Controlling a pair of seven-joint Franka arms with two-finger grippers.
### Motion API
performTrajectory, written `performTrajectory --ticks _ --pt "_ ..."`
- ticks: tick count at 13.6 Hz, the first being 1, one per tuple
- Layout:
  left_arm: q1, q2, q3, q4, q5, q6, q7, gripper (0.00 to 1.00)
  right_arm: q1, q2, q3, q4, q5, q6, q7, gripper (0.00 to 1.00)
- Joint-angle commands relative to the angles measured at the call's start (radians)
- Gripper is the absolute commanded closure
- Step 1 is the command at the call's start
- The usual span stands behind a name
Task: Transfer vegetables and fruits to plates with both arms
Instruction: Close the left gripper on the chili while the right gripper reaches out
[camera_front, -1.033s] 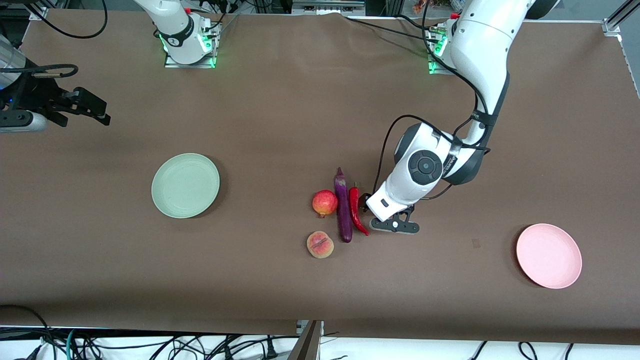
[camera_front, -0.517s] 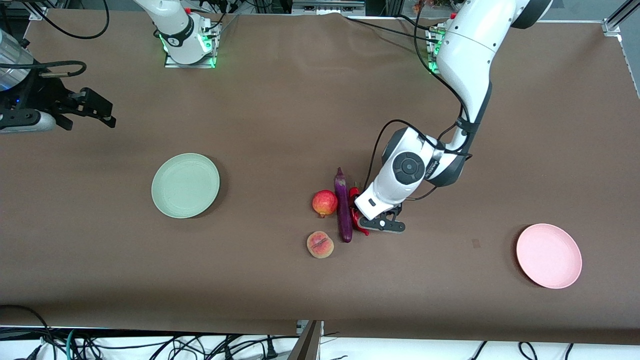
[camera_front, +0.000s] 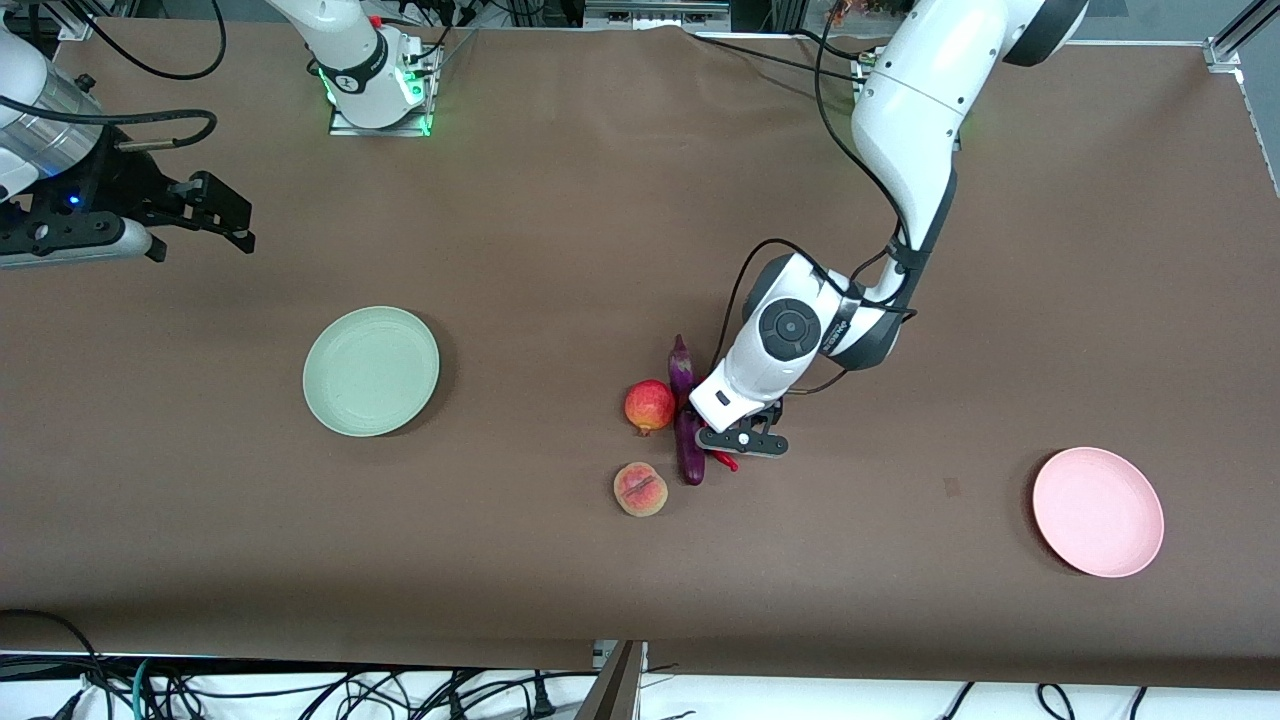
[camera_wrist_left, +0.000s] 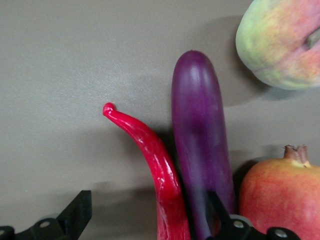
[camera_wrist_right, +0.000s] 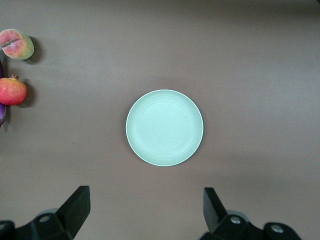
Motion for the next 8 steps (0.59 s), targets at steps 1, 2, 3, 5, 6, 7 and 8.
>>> performTrajectory --ticks 1,2,3,5,6,7,8 --pt "-0.007 0.006 0.013 -0.009 0.002 0.019 -0.012 0.0 0.009 0.006 -0.002 0.02 -0.015 -0.003 0.004 0.0" --pt "-0.003 0.004 0.013 -0.011 0.002 0.019 -0.011 0.0 0.009 0.006 -0.002 0.02 -0.015 -0.003 0.004 0.0" --pt "0.003 0.004 0.011 -0.012 0.002 0.019 -0.011 0.0 0.007 0.006 -0.002 0.02 -0.015 -0.003 0.004 0.0" --pt "0.026 -0.002 0.011 -0.011 0.002 0.017 -0.009 0.0 0.006 0.006 -0.005 0.02 -0.018 -0.003 -0.003 0.0" --pt "0.03 -0.002 0.011 -0.012 0.002 0.016 -0.008 0.0 0.006 0.006 -0.005 0.02 -0.015 -0.004 0.007 0.0" --pt "0.03 -0.002 0.011 -0.012 0.002 0.016 -0.008 0.0 0.006 0.004 -0.004 0.02 -0.01 -0.009 0.008 0.0" --pt "0.03 -0.001 0.011 -0.012 0.002 0.016 -0.006 0.0 0.009 0.001 -0.002 0.02 -0.007 -0.013 0.011 0.0"
